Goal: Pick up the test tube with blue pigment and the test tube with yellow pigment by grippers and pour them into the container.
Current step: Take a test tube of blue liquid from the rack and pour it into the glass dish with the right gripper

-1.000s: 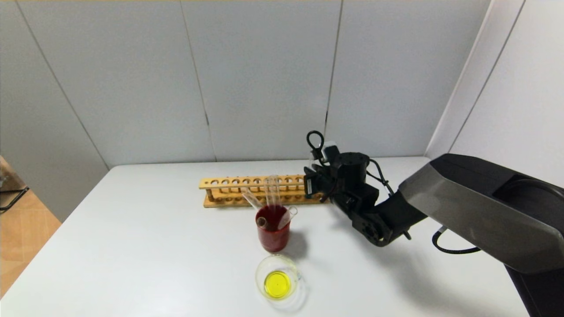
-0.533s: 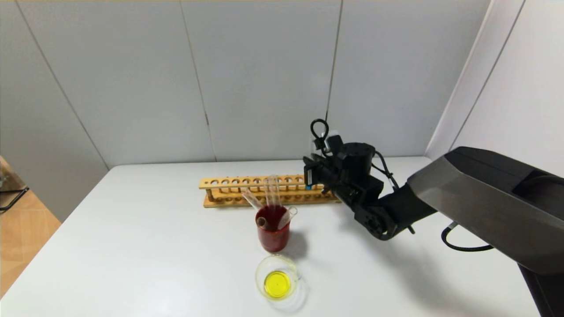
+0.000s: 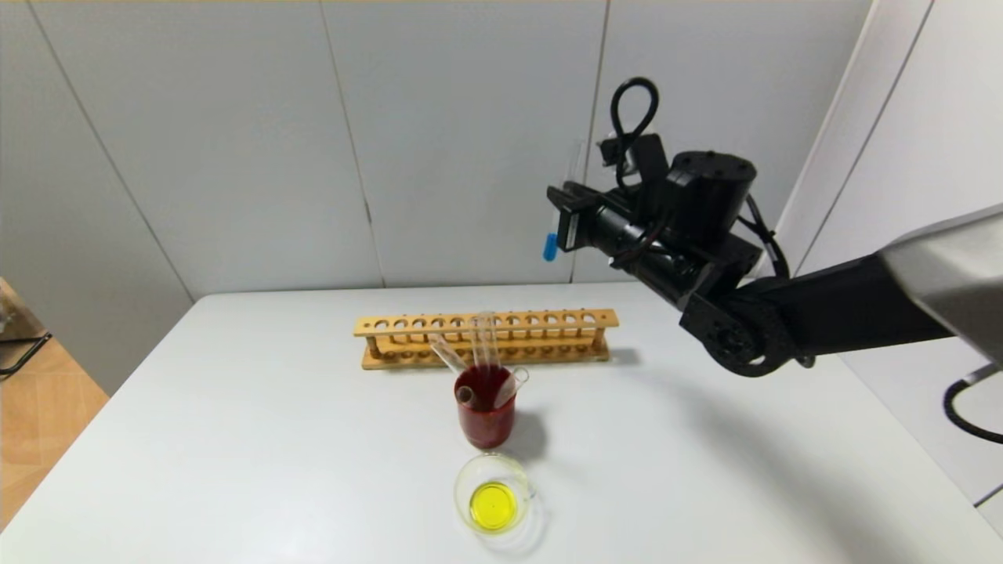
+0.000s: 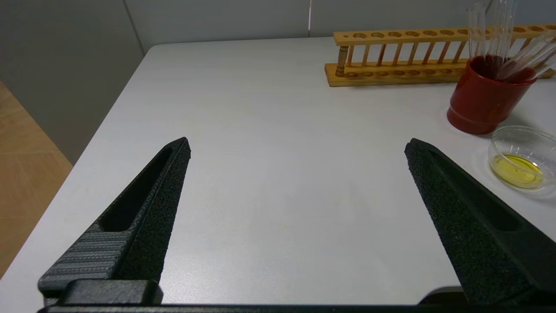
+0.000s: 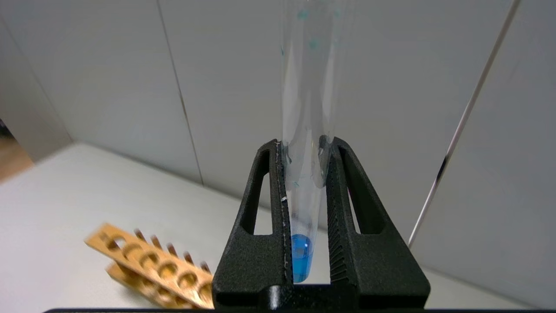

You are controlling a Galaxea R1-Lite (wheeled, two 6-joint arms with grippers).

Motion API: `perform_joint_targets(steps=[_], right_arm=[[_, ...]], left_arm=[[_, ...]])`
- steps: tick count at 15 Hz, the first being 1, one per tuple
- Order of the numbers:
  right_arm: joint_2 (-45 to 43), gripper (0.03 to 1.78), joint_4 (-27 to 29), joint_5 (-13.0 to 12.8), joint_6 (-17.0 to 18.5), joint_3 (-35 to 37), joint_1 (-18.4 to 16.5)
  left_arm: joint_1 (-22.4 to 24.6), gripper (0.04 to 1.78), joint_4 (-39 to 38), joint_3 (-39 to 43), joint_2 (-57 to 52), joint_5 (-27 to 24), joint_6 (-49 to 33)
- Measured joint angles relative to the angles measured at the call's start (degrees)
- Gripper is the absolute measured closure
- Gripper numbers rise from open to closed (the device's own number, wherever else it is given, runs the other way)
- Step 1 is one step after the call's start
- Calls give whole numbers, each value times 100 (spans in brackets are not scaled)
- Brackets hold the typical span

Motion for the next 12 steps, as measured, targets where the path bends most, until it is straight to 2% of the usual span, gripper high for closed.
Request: perform_joint_targets(steps=[2, 4, 7, 9, 12], right_arm=[[-429, 149, 51, 41, -33, 243, 11], [-855, 149, 85, 162, -239, 733, 5], [-1524, 149, 93, 438, -928, 1910, -15], [-1946, 149, 74, 532, -1406, 2815, 61], [-2383, 149, 52, 578, -2427, 3934, 177]], left_arm=[[0, 7, 0, 0, 0, 0, -1], [0, 7, 0, 0, 0, -2, -1], [0, 7, -2, 0, 0, 0, 0], [0, 7, 0, 0, 0, -2, -1], [0, 7, 0, 0, 0, -2, 0]])
